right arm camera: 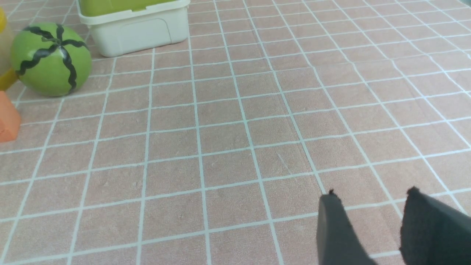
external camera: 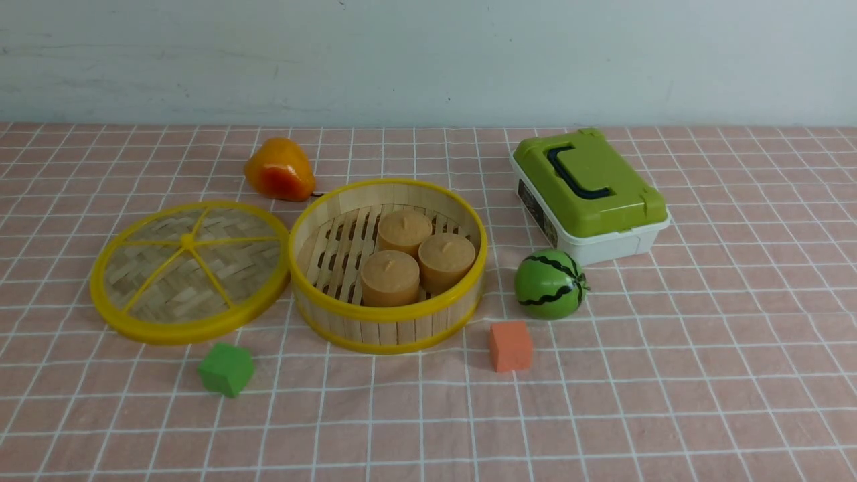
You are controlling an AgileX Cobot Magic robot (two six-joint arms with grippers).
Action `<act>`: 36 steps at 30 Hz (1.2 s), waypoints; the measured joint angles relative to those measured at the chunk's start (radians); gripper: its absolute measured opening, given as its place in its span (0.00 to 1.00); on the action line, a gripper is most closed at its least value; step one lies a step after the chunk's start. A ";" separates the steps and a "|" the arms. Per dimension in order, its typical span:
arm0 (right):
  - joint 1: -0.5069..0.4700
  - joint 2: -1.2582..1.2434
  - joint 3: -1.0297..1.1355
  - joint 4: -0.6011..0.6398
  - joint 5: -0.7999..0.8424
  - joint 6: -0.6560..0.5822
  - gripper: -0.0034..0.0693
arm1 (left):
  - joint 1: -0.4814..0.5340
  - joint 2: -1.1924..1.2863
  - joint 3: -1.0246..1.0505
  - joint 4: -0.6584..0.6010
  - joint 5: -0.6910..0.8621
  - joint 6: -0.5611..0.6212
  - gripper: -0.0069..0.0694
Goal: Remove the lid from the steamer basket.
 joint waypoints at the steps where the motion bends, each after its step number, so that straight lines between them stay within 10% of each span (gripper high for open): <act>1: 0.000 0.000 0.000 0.000 0.000 0.000 0.38 | 0.000 0.000 0.000 0.000 0.000 0.000 0.11; 36: 0.000 0.000 0.000 0.000 0.000 0.000 0.38 | 0.000 0.000 0.000 0.001 0.000 0.000 0.13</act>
